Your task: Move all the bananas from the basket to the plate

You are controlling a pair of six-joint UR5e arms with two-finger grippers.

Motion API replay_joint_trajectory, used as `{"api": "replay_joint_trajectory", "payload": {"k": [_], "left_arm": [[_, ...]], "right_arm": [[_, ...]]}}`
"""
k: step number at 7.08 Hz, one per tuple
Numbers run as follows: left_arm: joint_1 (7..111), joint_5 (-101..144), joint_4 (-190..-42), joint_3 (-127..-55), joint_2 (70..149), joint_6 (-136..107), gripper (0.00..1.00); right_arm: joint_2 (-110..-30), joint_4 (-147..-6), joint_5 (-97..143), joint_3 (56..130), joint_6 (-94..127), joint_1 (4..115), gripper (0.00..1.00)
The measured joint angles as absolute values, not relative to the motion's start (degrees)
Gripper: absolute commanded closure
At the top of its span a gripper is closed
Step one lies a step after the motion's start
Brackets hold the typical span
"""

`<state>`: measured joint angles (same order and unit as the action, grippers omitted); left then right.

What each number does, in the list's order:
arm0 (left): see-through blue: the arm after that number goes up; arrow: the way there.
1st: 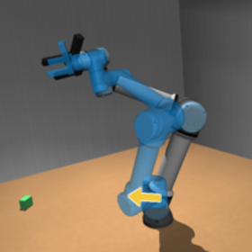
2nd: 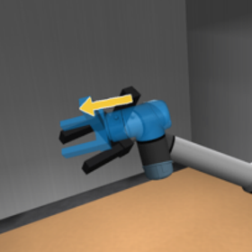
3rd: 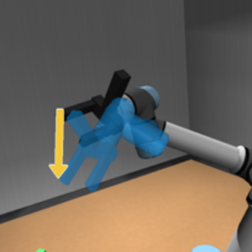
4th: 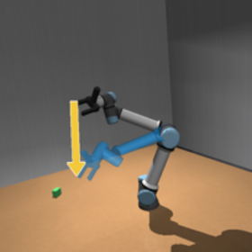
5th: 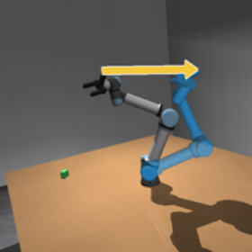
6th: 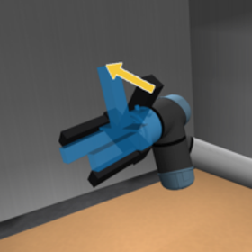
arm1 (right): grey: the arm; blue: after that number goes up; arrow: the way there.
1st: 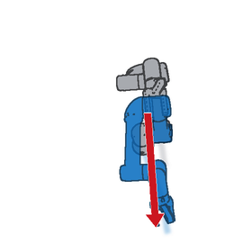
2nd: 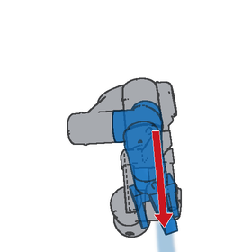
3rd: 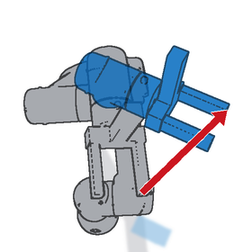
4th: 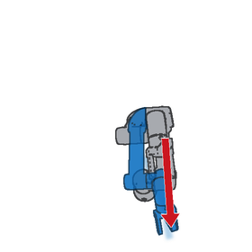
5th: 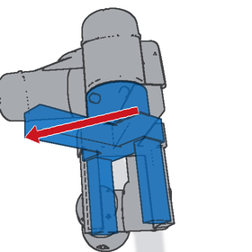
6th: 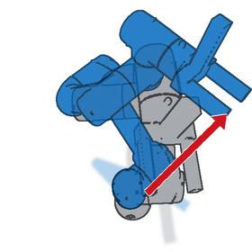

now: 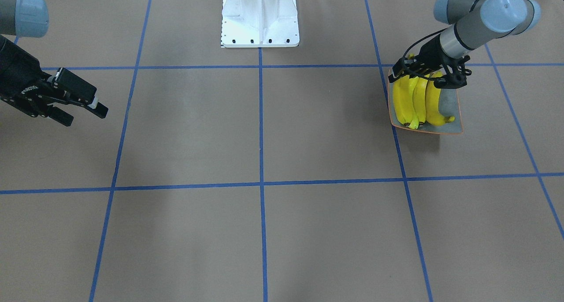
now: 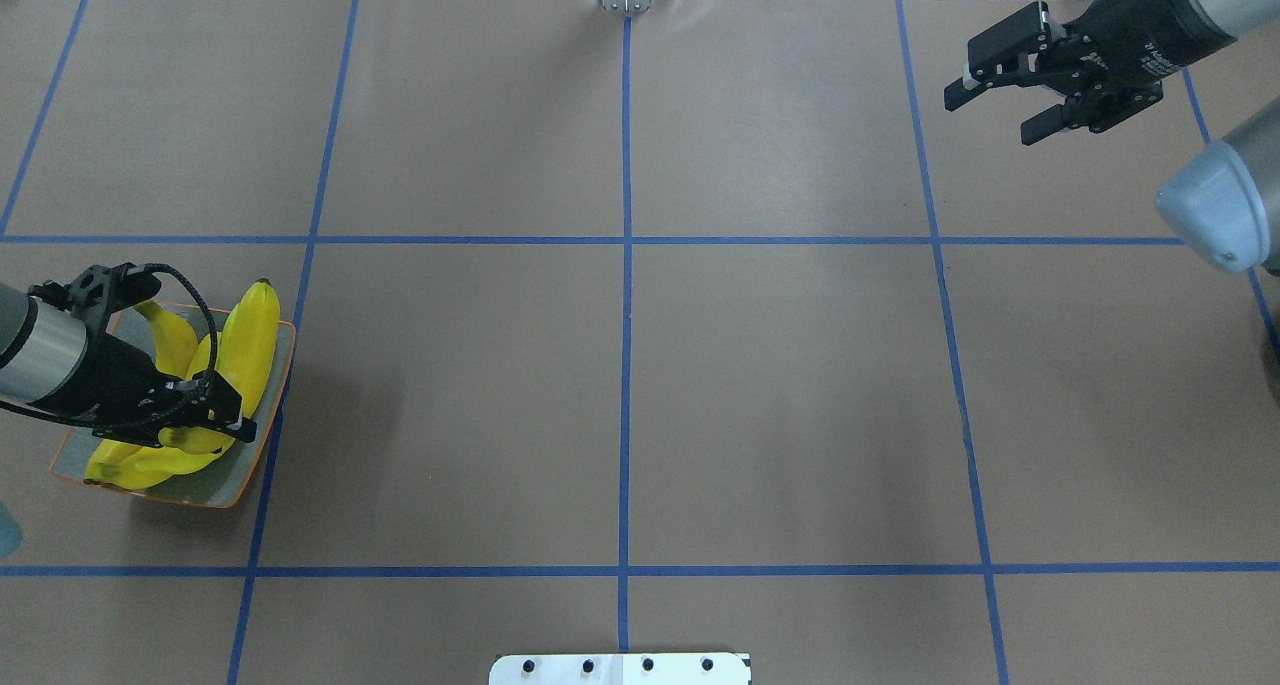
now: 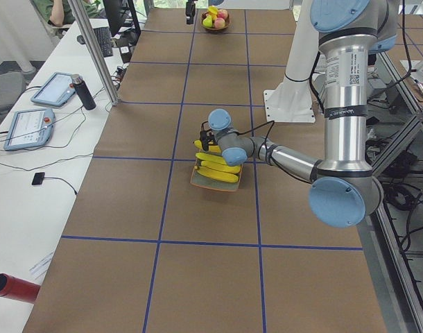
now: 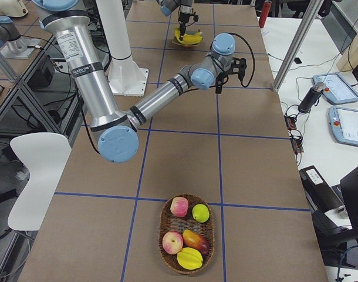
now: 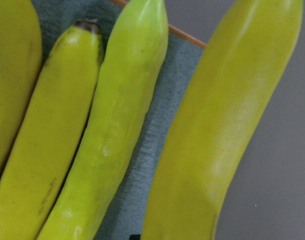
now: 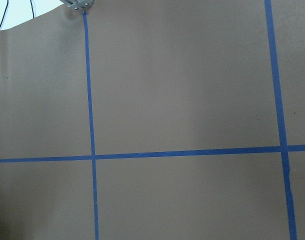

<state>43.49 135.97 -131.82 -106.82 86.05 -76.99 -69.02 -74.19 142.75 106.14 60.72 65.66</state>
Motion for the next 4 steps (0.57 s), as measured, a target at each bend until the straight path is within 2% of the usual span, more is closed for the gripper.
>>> {"api": "replay_joint_trajectory", "payload": {"k": [4], "left_arm": [[43.39, 135.97, -131.94, -105.52, 86.13, -76.91, 1.0]], "right_arm": [[-69.14, -74.14, 142.74, 105.82, 60.06, 65.68, 0.0]]}}
